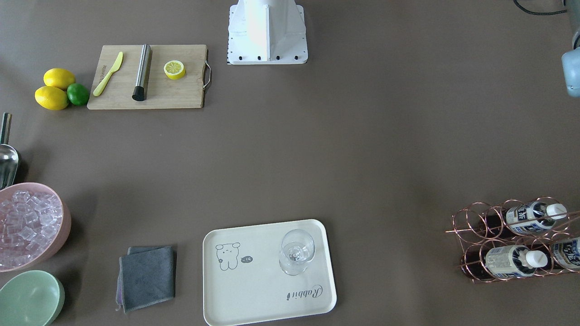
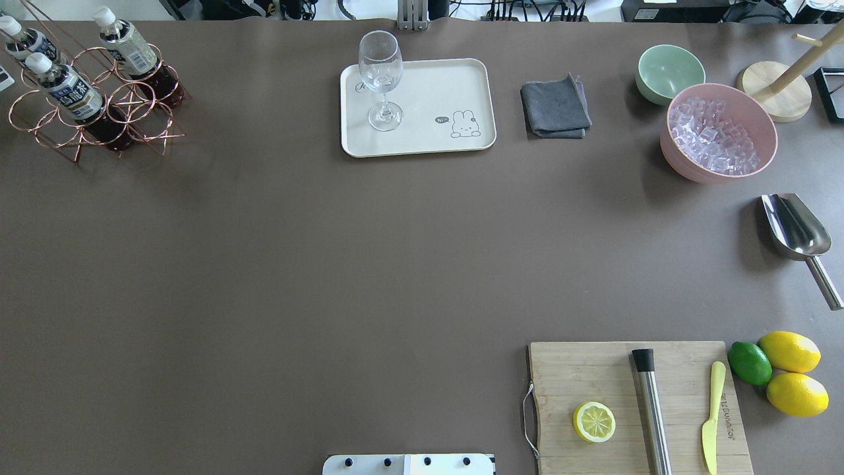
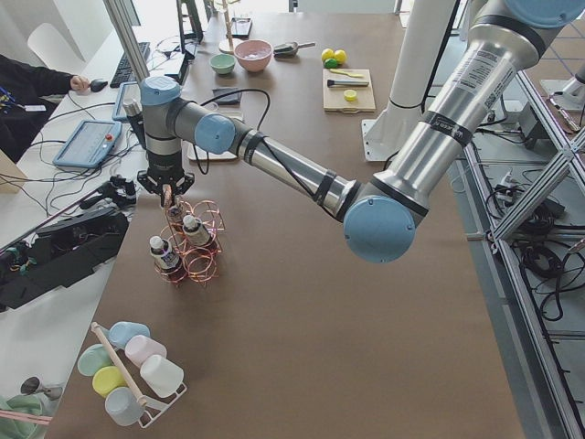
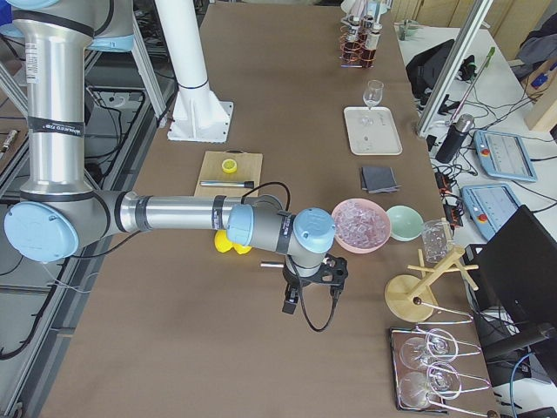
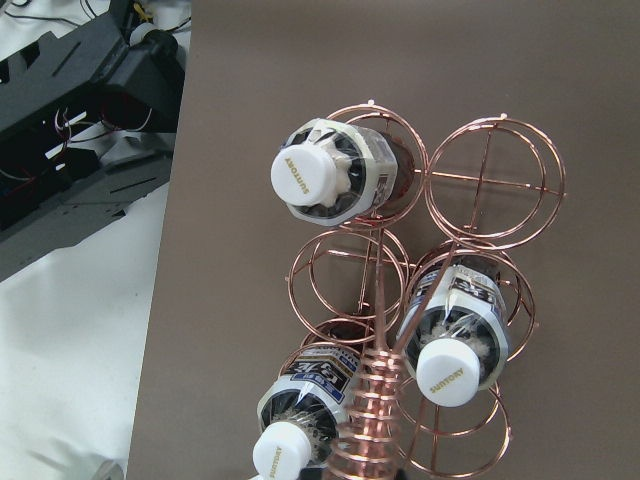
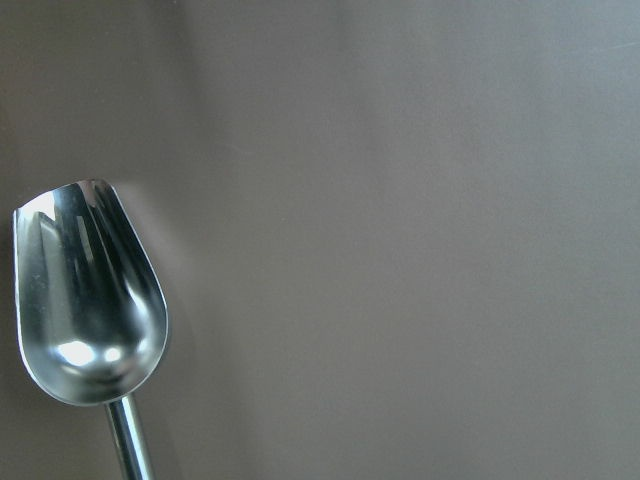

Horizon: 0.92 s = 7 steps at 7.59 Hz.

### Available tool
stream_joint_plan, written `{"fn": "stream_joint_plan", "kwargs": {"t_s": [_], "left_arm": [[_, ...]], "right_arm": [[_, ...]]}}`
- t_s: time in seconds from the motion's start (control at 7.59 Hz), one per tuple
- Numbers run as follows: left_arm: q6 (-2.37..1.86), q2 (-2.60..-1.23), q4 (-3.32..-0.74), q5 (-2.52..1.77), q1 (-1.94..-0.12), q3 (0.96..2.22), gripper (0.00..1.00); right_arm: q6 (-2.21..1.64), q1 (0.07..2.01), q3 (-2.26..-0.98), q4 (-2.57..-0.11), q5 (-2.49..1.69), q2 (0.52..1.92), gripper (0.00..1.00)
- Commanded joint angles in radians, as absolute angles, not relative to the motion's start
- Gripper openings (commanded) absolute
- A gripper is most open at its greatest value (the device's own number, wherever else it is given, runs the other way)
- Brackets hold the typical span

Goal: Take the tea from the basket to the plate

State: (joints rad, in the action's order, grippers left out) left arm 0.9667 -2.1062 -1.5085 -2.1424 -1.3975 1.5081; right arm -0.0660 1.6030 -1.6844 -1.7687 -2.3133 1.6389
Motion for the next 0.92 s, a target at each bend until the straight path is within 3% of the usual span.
{"fn": "stream_joint_plan", "kwargs": {"t_s": [0.0,0.13,0.53,0.79], "left_arm": [[0.974,-2.158,-1.292,-2.106,-1.436,1.531,0.00],[1.024,-2.214,-1.105,-2.105,-1.446,1.573,0.00],[1.017,-2.271,-0.652,-2.062,-1.433,1.927,0.00],[0.905,-2.414,-0.513,-2.059,-1.332,1.972,0.00]], "right_arm": [[-0.066,1.603,-1.684,-1.769,-2.312,1.640,1.00],[-0.066,1.603,-1.681,-1.769,-2.309,1.641,1.00],[-0.066,1.603,-1.670,-1.767,-2.312,1.640,1.00],[-0.066,1.603,-1.667,-1.769,-2.313,1.640,1.00]]}}
